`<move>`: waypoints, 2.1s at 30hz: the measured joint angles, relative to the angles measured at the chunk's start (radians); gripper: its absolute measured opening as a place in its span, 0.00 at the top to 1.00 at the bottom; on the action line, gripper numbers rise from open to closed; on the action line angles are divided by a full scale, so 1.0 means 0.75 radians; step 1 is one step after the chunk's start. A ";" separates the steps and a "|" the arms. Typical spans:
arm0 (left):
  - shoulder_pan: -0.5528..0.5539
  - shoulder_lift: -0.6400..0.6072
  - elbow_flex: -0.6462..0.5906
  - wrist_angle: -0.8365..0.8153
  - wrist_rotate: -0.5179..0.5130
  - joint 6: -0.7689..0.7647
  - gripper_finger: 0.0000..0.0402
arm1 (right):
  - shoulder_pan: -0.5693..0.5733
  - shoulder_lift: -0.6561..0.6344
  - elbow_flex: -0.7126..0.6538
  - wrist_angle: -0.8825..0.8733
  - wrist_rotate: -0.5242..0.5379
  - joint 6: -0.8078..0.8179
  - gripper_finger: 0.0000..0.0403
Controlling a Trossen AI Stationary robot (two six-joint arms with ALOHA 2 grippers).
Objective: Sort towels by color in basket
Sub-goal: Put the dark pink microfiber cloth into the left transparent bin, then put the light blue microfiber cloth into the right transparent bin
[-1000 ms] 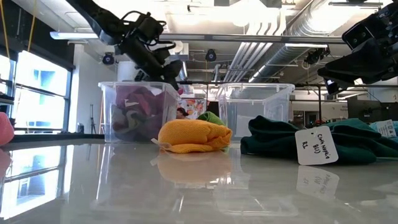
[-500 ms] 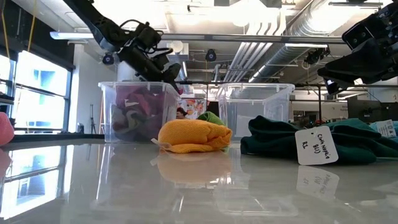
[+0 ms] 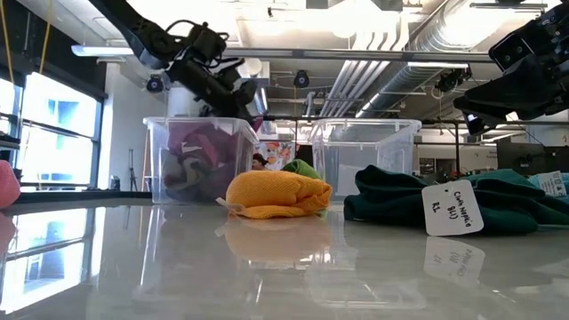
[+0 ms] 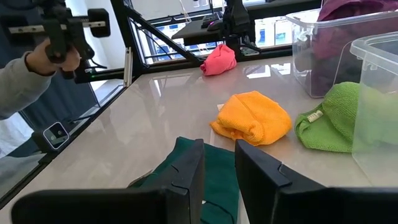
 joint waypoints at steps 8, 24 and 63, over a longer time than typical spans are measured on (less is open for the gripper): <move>-0.098 -0.178 0.000 -0.120 -0.098 0.101 1.00 | 0.000 0.000 0.000 0.001 0.000 0.000 0.80; -0.066 -0.190 -0.162 -0.517 -0.225 -0.047 0.98 | 0.000 0.000 0.000 0.000 -0.006 0.000 0.80; -0.862 -0.285 -0.688 0.931 -0.260 0.445 0.68 | 0.000 0.004 0.001 0.215 0.122 0.618 0.80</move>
